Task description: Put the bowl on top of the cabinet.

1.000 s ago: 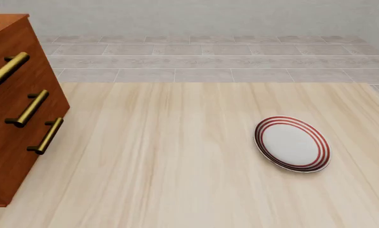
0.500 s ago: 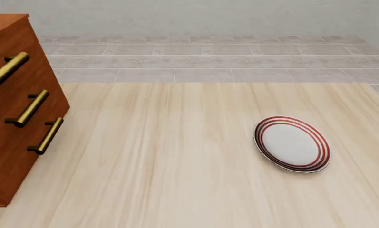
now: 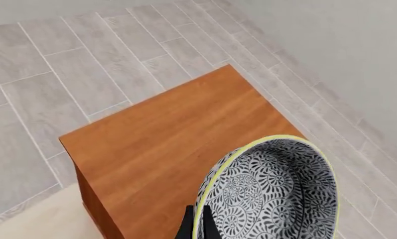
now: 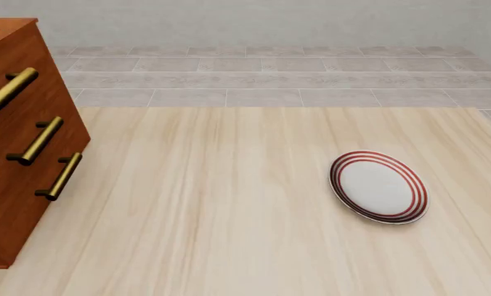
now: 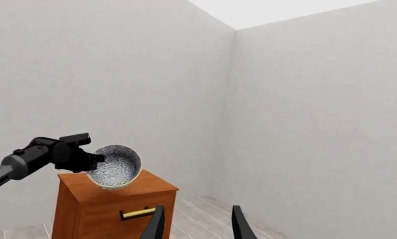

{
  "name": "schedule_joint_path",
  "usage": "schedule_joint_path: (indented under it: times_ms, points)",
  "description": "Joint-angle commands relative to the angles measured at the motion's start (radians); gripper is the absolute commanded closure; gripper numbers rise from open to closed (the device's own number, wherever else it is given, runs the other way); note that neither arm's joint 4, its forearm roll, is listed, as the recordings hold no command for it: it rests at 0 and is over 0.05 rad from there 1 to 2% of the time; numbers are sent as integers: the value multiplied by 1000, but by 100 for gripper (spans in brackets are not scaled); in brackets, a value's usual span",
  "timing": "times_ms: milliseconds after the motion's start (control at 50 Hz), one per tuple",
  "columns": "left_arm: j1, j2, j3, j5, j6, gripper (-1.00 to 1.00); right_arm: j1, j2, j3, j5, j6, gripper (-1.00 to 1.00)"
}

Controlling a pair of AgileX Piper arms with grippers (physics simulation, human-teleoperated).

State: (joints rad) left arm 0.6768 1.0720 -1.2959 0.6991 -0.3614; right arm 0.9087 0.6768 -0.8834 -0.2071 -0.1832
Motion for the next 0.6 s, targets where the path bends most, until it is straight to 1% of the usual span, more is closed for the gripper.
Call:
schedule_joint_path:
  times_ms: [20,340,420,600]
  points:
    - [15,19,-1,-20,23,100,-3,1,-1,0,2,-100]
    - [15,25,28,-35,46,100,-8,-49,-18,62,2,-100]
    - [14,25,33,-38,47,100,-10,-48,-19,62,3,-100]
    - [17,32,39,-46,53,100,-9,-21,-14,29,0,-100]
